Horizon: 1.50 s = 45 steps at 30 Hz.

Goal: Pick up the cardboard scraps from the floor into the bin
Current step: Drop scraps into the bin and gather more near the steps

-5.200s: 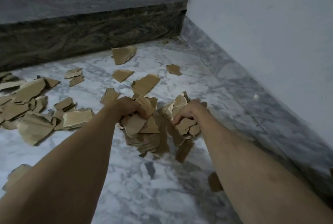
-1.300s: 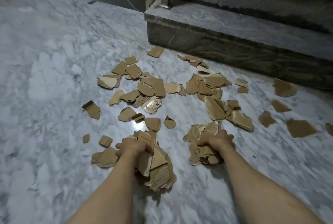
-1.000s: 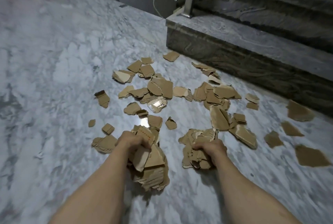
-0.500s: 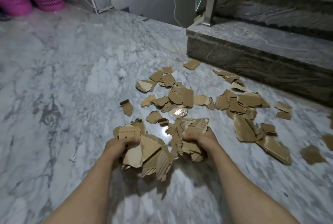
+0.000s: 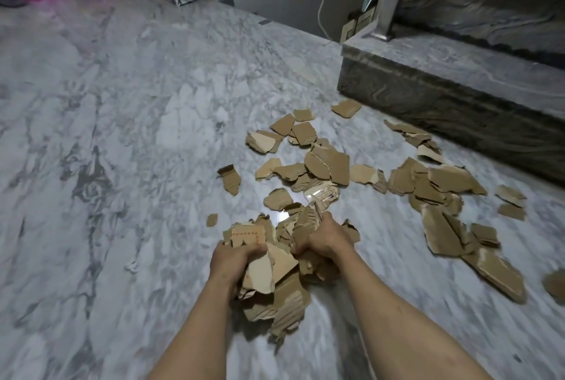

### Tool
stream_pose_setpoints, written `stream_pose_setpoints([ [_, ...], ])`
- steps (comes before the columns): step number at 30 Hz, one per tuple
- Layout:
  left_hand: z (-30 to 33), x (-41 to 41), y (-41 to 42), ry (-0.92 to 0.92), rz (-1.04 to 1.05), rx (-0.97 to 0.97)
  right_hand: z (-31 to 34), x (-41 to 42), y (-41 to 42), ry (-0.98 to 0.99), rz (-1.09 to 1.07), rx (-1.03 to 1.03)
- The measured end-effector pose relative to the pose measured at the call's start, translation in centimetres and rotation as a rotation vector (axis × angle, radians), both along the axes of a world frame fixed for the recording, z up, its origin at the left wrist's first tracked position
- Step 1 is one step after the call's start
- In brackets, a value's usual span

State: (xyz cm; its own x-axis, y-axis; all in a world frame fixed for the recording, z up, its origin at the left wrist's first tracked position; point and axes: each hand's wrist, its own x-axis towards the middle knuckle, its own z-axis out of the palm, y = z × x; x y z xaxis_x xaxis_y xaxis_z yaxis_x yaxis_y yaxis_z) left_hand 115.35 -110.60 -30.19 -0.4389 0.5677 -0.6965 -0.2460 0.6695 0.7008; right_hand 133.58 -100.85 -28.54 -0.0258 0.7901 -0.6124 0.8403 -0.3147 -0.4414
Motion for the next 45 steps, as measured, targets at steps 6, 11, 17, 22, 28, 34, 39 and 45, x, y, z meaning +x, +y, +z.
stream_pose_setpoints([
  [6, 0.0, 0.6, -1.6, -0.222, 0.113, 0.02, -0.1, 0.5, -1.3, 0.265, -0.271, -0.005],
  [11, 0.2, 1.4, -2.7, -0.324, 0.22, 0.066, 2.0, 1.5, -1.1, 0.393, -0.323, 0.0],
  [17, 2.1, -0.6, -1.5, -0.445, 0.394, 0.208, 5.2, 3.7, 2.1, 0.606, -0.67, 0.118],
  [22, 3.5, 0.0, 1.4, -0.519, 0.451, 0.333, 7.0, 2.9, 1.5, 0.621, -0.609, 0.177],
  [28, 6.0, -0.8, 3.8, -0.47, 0.367, 0.346, 8.4, -0.8, 1.8, 0.722, -0.51, 0.176],
  [34, 14.9, -5.0, 0.6, -0.42, 0.474, 0.246, 18.1, -5.8, -0.3, 0.716, -0.473, 0.031],
  [39, 27.4, -10.5, -5.4, -0.409, 0.688, 0.223, 31.6, -14.1, -3.6, 0.643, -0.323, -0.091],
  [45, 42.5, -20.5, -16.1, -0.399, 0.98, 0.245, 46.2, -29.0, -10.0, 0.597, 0.008, -0.095],
])
